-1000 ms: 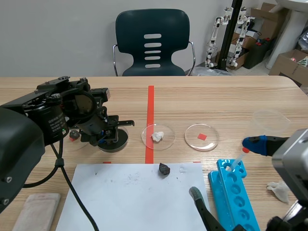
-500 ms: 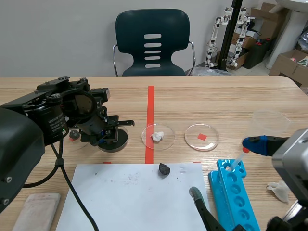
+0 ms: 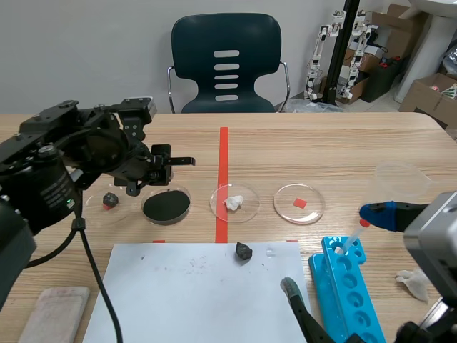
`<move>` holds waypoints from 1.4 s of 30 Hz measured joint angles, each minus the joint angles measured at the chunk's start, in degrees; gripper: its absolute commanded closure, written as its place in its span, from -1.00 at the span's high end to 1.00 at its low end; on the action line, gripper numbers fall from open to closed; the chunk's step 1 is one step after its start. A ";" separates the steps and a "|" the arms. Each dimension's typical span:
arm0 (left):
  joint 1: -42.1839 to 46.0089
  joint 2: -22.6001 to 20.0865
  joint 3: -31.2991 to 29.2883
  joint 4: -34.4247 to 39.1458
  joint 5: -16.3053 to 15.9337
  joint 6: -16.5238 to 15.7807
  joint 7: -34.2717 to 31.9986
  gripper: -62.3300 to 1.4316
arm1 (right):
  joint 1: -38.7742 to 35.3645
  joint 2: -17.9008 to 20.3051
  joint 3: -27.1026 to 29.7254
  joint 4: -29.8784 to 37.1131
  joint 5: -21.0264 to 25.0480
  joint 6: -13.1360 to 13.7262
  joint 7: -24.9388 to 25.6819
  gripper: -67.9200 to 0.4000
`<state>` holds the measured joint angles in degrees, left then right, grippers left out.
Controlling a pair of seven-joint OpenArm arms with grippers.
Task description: Lower the mineral onto the iron filings and hold still
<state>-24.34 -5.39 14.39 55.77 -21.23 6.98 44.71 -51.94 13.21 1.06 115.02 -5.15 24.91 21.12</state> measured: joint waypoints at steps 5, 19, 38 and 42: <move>8.83 -4.50 -0.04 12.83 -1.60 -2.84 -7.63 -0.63 | 0.00 0.00 0.00 0.00 0.00 0.02 0.00 1.00; 37.53 -15.74 -6.27 37.18 -1.68 -21.38 -33.59 -0.63 | 0.00 0.00 0.00 0.00 0.00 0.00 0.02 1.00; 62.88 -18.75 -15.26 46.60 7.34 -28.11 -54.38 -0.63 | 0.00 0.00 0.00 0.00 0.00 0.00 0.00 1.00; 62.75 -18.75 -15.26 46.60 7.41 -28.11 -54.34 -0.63 | 0.00 0.00 0.00 0.00 0.00 0.00 0.00 1.00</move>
<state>38.41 -24.14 -0.86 102.37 -13.82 -21.12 -9.63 -51.94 13.21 1.06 115.02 -5.15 24.91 21.12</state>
